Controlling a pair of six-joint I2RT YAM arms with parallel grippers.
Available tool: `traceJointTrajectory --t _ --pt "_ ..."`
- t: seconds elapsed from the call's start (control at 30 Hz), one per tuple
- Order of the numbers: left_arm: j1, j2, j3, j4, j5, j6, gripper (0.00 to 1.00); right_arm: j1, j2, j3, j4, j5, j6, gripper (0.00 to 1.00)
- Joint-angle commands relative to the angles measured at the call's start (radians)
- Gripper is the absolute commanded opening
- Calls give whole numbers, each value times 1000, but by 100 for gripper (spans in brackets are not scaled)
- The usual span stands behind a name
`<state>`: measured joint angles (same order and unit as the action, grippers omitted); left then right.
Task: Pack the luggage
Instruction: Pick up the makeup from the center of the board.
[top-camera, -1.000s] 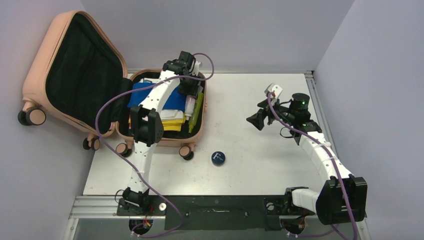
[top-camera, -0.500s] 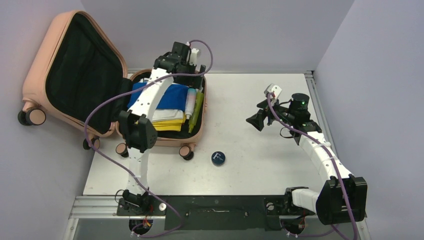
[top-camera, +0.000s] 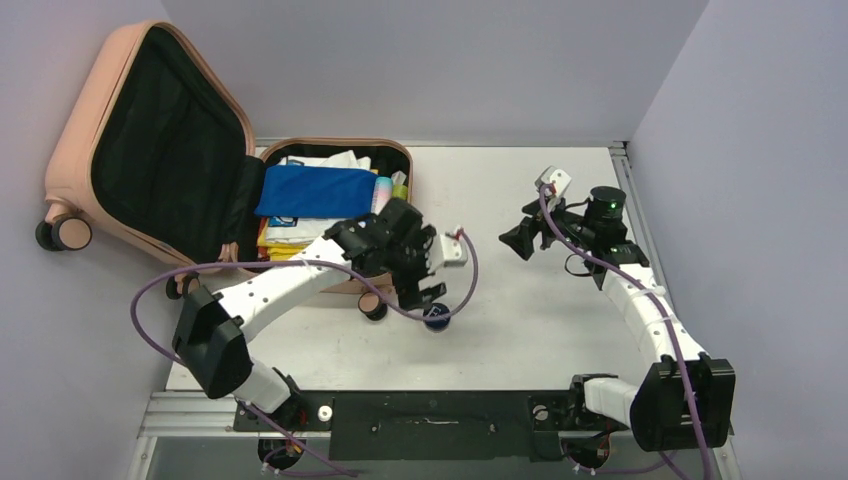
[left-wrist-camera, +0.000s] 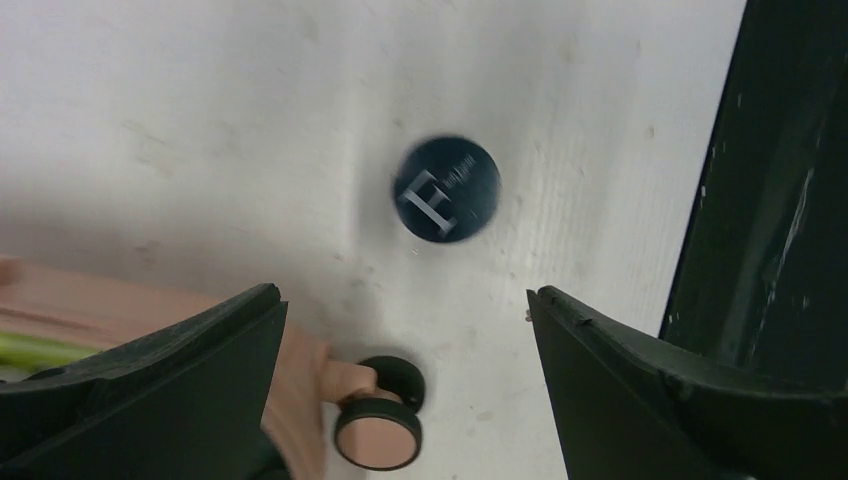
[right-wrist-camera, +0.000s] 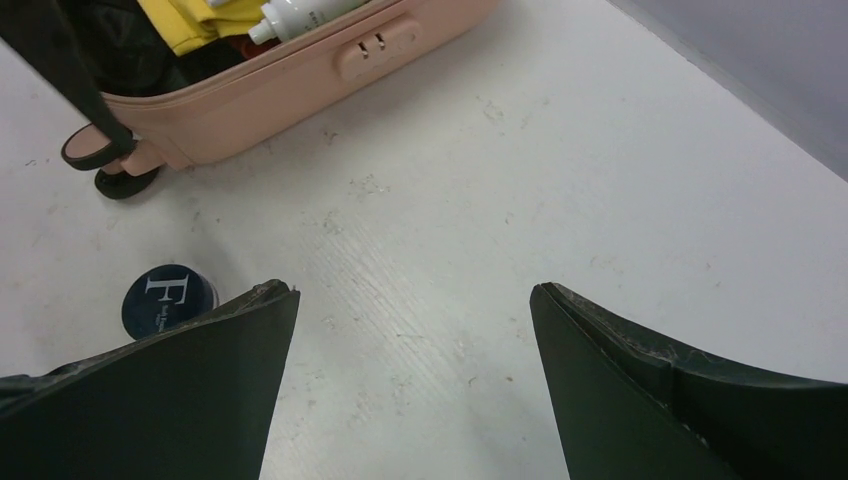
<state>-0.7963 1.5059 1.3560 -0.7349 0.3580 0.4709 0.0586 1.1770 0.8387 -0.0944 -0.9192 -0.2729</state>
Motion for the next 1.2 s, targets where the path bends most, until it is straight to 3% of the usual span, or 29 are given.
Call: traceJointTrajectory --t 0.0,0.2,0.7,0.93,1.07,1.17 --pt "-26 1 -156 129 72 141 96 -39 -37 57 19 26 3 90" --pt "-69 136 -181 254 -4 88 96 -96 -40 59 25 26 20 90" --pt "-98 351 -89 223 -3 81 100 -109 -31 68 7 5 14 90" --pt "-98 404 -44 130 24 94 65 -109 -29 71 2 -1 9 90" --pt "-99 411 -13 84 29 97 31 -109 -28 71 2 -4 9 90" --pt "-100 393 14 55 19 94 13 -109 -28 71 2 -3 7 90"
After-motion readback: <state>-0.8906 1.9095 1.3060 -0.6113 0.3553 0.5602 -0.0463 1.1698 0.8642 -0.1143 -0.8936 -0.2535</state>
